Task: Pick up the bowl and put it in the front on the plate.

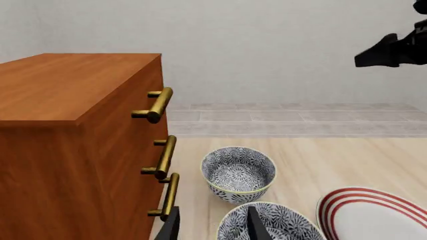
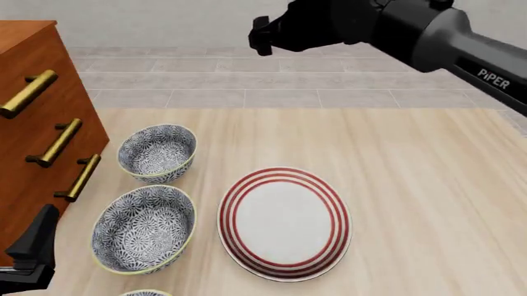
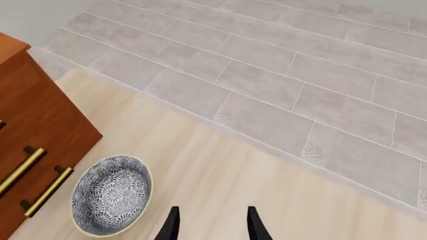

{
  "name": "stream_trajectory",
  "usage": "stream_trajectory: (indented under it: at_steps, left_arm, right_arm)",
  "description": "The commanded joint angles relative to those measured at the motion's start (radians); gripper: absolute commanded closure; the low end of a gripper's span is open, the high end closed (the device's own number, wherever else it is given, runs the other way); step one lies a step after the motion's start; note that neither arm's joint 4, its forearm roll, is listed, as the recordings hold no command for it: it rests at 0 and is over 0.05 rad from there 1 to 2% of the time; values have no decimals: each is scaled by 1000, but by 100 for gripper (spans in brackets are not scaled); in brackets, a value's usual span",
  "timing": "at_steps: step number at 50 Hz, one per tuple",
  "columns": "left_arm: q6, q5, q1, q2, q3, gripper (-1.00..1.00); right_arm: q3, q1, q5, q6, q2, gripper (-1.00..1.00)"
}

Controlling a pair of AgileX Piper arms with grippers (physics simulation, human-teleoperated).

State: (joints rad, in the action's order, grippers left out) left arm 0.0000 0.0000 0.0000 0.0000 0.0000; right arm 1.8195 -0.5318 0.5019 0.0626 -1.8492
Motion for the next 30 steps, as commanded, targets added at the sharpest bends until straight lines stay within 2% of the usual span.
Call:
stream_trajectory:
  at_steps: [1, 10, 30]
  left_arm:
    - [0, 0, 0, 0, 0, -100]
    - [0, 0, 0, 0, 0, -100]
    - [0, 0, 0, 0, 0, -100]
  right_arm:
    - [183, -20, 78, 2, -146, -100]
    - [343, -50, 160, 6, -247, -100]
    - [835, -93, 377, 17, -556, -100]
